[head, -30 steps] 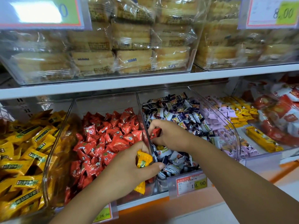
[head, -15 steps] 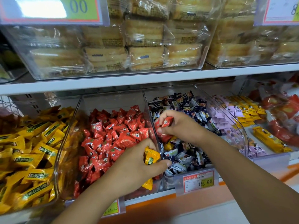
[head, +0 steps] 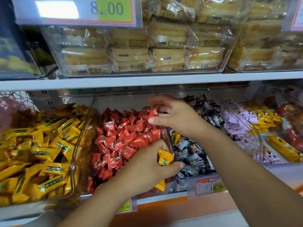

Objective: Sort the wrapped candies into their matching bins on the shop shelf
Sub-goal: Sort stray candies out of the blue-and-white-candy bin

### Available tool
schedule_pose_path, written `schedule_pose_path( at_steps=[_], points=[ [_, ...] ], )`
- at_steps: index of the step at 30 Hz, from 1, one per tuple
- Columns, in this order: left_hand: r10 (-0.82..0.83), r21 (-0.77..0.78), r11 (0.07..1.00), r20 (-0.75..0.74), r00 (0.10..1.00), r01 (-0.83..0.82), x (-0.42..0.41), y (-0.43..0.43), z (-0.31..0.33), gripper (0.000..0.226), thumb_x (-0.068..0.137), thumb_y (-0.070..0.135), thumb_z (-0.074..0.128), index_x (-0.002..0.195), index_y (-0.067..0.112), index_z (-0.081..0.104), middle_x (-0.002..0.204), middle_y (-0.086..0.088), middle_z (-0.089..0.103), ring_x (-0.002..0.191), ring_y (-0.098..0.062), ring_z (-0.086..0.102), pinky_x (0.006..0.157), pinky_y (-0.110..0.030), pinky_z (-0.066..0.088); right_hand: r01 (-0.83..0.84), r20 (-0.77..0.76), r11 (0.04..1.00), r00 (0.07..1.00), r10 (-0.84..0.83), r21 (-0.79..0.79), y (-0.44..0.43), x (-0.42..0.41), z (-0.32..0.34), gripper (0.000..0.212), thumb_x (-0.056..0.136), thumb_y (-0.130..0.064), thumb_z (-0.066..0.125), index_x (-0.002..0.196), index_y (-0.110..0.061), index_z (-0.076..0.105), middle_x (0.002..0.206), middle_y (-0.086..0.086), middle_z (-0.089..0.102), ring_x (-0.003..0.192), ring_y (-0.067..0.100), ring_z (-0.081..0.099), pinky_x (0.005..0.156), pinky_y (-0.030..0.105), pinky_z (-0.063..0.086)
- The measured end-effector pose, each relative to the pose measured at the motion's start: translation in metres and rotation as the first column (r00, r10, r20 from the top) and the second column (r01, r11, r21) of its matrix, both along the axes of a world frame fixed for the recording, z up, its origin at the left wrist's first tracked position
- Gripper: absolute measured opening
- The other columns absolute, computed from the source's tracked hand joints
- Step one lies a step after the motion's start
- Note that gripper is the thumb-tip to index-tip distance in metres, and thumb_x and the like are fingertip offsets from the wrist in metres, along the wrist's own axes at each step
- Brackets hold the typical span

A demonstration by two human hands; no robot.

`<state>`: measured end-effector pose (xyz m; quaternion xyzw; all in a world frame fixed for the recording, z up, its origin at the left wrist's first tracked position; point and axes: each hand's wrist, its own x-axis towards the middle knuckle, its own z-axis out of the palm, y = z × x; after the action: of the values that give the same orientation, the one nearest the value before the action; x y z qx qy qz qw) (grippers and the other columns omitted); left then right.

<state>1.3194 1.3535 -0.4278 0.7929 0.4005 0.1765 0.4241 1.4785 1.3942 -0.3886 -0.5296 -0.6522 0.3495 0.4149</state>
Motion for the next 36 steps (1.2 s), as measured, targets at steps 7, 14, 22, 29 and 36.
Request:
schedule_pose_path(
  at_steps=[7, 14, 22, 29, 36],
  points=[
    [0.002, 0.003, 1.000, 0.008, 1.000, -0.002, 0.001, 0.001, -0.001, 0.040, 0.079, 0.056, 0.068, 0.087, 0.024, 0.046, 0.046, 0.009, 0.036, 0.038, -0.006, 0.029, 0.041, -0.022, 0.023, 0.045, -0.026, 0.997, 0.999, -0.047, -0.054, -0.012, 0.026, -0.003, 0.034, 0.094, -0.014, 0.061, 0.117, -0.039, 0.058, 0.119, -0.013, 0.067, 0.133, 0.005, 0.043, 0.115, 0.036, 0.029],
    [-0.006, 0.011, 1.000, -0.005, 1.000, 0.006, 0.001, -0.001, 0.000, 0.040, 0.078, 0.058, 0.066, 0.087, 0.025, 0.046, 0.046, 0.009, 0.036, 0.039, -0.007, 0.029, 0.042, -0.020, 0.023, 0.169, 0.353, 0.981, 0.927, -0.127, -0.092, -0.024, 0.057, -0.007, 0.020, 0.097, -0.016, 0.056, 0.102, -0.032, 0.067, 0.110, -0.010, 0.068, 0.099, 0.006, 0.064, 0.089, 0.026, 0.052],
    [-0.024, 0.027, 0.999, 0.024, 0.999, 0.023, 0.000, 0.001, -0.004, 0.042, 0.077, 0.061, 0.065, 0.083, 0.025, 0.046, 0.060, 0.005, 0.040, 0.050, -0.010, 0.033, 0.050, -0.026, 0.029, 0.215, 0.771, 0.950, 0.636, 0.040, -0.227, -0.013, 0.041, -0.036, 0.045, 0.096, -0.036, 0.057, 0.140, -0.036, 0.045, 0.141, 0.002, 0.038, 0.132, 0.025, 0.030, 0.111, 0.041, 0.030],
    [-0.026, -0.001, 1.000, 0.054, 0.998, 0.026, -0.002, 0.003, 0.000, 0.047, 0.066, 0.070, 0.063, 0.081, 0.029, 0.048, 0.062, 0.002, 0.042, 0.052, -0.011, 0.037, 0.050, -0.026, 0.033, 0.172, 0.415, 0.968, 0.906, -0.083, -0.181, -0.026, 0.056, -0.020, 0.023, 0.089, -0.017, 0.069, 0.109, -0.028, 0.069, 0.119, -0.009, 0.061, 0.113, 0.007, 0.056, 0.085, 0.018, 0.041],
    [0.174, 0.005, 0.982, 0.340, 0.924, -0.186, 0.002, -0.001, 0.012, 0.042, 0.061, 0.064, 0.067, 0.088, 0.033, 0.056, 0.066, -0.009, 0.056, 0.053, -0.023, 0.047, 0.056, -0.046, 0.050, 0.273, 0.011, 0.961, 0.962, -0.274, 0.047, -0.065, 0.073, 0.017, 0.017, 0.089, -0.016, 0.066, 0.091, -0.031, 0.074, 0.077, -0.020, 0.070, 0.070, -0.003, 0.062, 0.064, 0.007, 0.045]
  ],
)
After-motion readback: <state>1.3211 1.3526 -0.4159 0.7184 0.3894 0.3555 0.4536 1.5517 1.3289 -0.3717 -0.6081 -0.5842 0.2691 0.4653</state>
